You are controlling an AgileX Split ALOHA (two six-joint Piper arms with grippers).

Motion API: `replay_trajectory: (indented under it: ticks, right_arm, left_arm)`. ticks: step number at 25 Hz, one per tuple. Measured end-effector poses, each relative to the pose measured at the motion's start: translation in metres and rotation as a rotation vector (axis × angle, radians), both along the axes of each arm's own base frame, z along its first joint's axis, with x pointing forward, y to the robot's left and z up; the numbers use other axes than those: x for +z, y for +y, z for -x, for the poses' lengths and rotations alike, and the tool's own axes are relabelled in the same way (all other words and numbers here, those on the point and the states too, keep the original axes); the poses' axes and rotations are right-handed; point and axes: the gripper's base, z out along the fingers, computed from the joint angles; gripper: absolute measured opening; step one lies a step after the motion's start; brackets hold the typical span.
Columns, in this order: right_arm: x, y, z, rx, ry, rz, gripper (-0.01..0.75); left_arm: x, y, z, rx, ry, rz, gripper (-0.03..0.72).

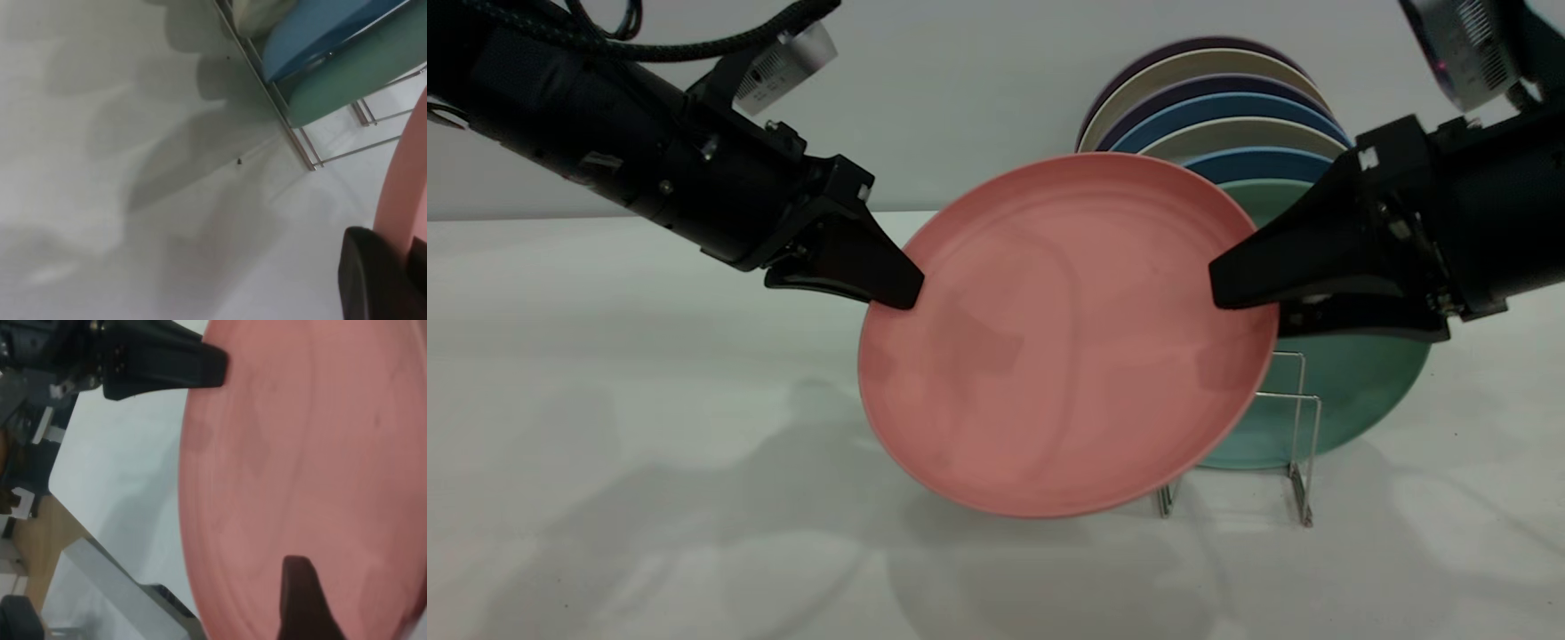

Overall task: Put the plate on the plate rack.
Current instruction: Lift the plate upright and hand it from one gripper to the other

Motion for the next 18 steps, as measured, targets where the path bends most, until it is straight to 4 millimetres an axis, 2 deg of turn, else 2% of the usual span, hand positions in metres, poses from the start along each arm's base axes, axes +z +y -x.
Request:
replay_trajectory:
  ticks: [7, 10, 13, 16, 18]
  right_arm:
    - [-0.01, 0.001, -0.002, 0.002, 0.014, -0.006, 0.457]
    - [-0.01, 0.001, -0.002, 0.006, 0.004, -0.004, 0.417]
    - [-0.01, 0.001, -0.002, 0.02, -0.015, 0.003, 0.297]
    - [-0.011, -0.001, -0.004, 0.007, -0.034, 0.032, 0.129]
    - [-0.013, -0.002, -0.005, -0.001, -0.042, 0.05, 0.115]
  left_arm:
    - [0.001, -0.021, 0.008, -0.055, -0.013, 0.006, 0.012]
    - [0.001, -0.021, 0.008, -0.056, -0.014, 0.005, 0.012]
    - [0.001, -0.021, 0.008, -0.052, -0.013, 0.006, 0.012]
    - [0.001, -0.022, 0.007, -0.053, -0.019, 0.011, 0.012]
    - [0.002, -0.022, 0.007, -0.053, -0.023, 0.018, 0.013]
